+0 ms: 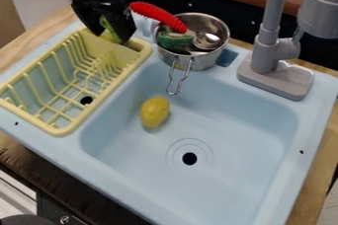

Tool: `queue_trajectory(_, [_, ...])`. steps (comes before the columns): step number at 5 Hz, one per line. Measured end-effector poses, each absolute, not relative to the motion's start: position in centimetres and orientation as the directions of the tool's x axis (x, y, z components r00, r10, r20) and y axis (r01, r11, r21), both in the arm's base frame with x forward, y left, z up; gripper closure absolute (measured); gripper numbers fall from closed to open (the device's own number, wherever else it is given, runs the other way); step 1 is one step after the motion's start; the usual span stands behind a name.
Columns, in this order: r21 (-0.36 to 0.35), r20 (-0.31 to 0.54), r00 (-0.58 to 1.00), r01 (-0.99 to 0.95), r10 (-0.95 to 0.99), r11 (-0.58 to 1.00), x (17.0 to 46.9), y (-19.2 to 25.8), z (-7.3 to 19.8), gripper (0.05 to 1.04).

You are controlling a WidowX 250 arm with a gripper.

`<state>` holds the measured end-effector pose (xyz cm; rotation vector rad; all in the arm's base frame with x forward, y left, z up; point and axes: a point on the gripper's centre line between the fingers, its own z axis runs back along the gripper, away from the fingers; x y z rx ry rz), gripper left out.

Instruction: Put the spatula to the right corner of the sink

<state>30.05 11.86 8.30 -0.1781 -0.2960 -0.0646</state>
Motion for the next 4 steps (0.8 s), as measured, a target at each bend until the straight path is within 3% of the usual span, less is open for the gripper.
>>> queue_trajectory(2, [-0.159, 0.337, 0.942, 0.061, -0.004, 0.985, 30.38, 11.69, 7.77, 0.656])
queue_trajectory(4, [-0.181, 0.370, 0.929, 0.064, 0.007, 0.981, 30.51, 11.62, 8.22, 0.680])
